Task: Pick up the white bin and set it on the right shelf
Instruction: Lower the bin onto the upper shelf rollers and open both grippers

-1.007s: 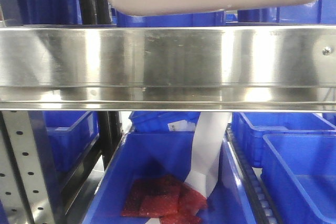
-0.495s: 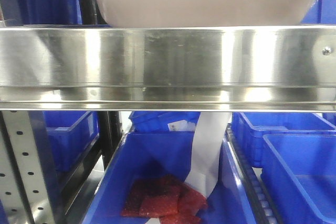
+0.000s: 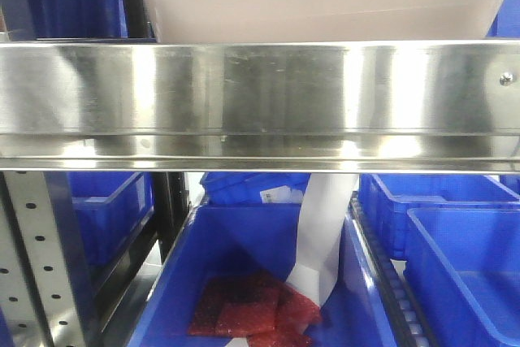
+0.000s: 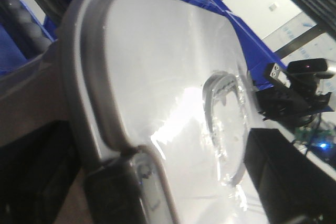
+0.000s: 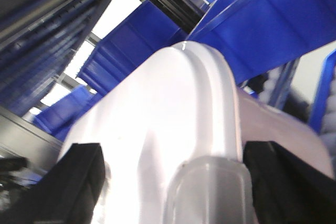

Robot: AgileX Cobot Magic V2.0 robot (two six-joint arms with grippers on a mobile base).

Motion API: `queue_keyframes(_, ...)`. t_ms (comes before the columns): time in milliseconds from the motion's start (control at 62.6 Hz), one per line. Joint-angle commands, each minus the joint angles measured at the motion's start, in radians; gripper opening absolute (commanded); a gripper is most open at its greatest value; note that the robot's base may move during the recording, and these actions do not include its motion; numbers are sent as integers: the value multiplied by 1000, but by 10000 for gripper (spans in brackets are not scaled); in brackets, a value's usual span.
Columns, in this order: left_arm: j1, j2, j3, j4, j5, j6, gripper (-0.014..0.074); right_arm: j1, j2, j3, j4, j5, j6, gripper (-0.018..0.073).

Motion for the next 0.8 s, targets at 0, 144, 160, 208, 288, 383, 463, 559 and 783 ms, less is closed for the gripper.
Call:
queue_keyframes(0, -12, -52, -33, -33, -15, 31, 516, -1, -37, -38, 95, -9, -96, 631)
queue_keyframes(144, -12, -58, -33, 76, -44, 83, 516, -1, -37, -38, 66, -86, -239, 631)
queue_keyframes(160, -12, -58, -33, 87, -52, 83, 516, -1, -37, -38, 62, -94, -254, 631)
queue_keyframes(208, -12, -60, -35, 122, -72, 85, 516, -1, -37, -38, 52, -121, -312, 631)
queue_keyframes(288, -12, -62, -56, 205, -97, 87, 516, -1, -37, -38, 42, -162, -389, 631)
queue_keyframes(383, -12, -62, -92, 269, -100, 87, 516, -1, -40, -38, 42, -184, -435, 631)
queue_keyframes(463, -12, -62, -129, 299, -84, 87, 515, -1, -47, -38, 42, -179, -437, 631)
queue_keyframes(559, -12, -64, -188, 301, -33, 85, 511, -1, -66, -38, 42, -163, -437, 631)
queue_keyframes(783, -12, -131, -243, 304, 77, 71, 405, -1, -160, -38, 42, -81, -416, 521)
